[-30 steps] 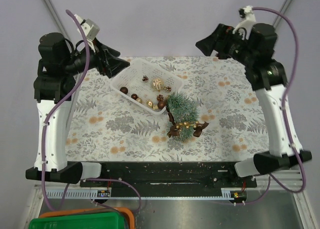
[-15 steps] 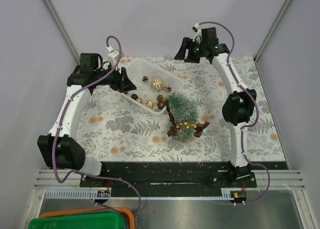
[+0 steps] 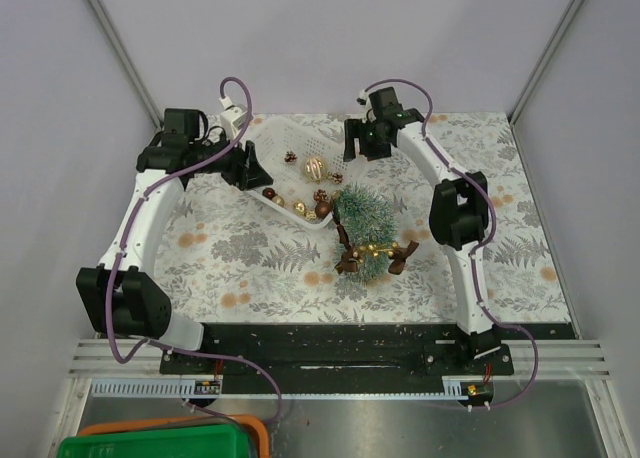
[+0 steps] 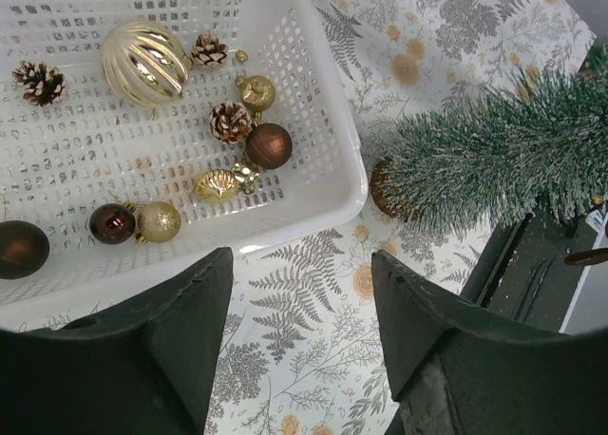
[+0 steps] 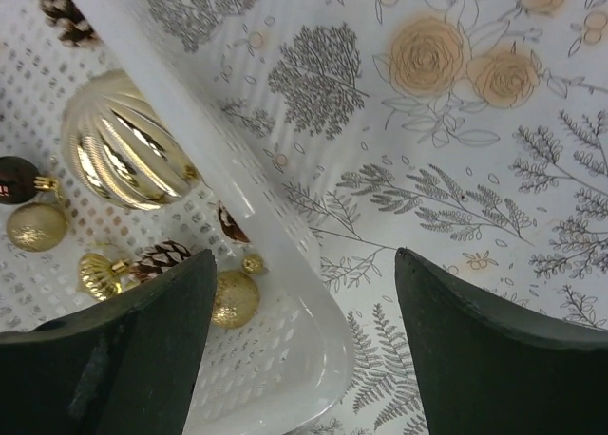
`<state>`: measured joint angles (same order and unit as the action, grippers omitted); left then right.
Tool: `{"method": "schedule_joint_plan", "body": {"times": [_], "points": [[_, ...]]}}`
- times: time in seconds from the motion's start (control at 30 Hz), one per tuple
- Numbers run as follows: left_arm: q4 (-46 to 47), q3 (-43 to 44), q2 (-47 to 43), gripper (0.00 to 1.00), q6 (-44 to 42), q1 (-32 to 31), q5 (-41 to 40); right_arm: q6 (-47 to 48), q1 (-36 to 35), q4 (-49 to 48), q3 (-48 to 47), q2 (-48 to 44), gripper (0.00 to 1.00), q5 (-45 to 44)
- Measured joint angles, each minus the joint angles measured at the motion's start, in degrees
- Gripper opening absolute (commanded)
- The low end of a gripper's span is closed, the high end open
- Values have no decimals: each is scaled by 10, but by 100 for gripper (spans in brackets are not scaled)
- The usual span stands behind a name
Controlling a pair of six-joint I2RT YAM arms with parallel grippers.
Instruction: Decorate the small christmas tree
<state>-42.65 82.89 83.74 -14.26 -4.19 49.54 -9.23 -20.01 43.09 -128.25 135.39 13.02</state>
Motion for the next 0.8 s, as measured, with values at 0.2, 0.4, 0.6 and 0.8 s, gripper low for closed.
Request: {"method": "schedule_joint_plan", "body": {"times": [0.2,0.4,0.6,0.8], "points": [[-10,-10,0,64,-10,0,0,11,1,-10,60,-1,48,-26],[-12,-10,-9,64,-9,0,0,-22,8,-66,215,-88,16,-101],[-11,-17,-40,65,-7,0,0,-68,94,-99,363,-207,24,-162],[-14,-29,-60,65,-5,0,0,-130,199,-136,475,-294,27,-245]]}}
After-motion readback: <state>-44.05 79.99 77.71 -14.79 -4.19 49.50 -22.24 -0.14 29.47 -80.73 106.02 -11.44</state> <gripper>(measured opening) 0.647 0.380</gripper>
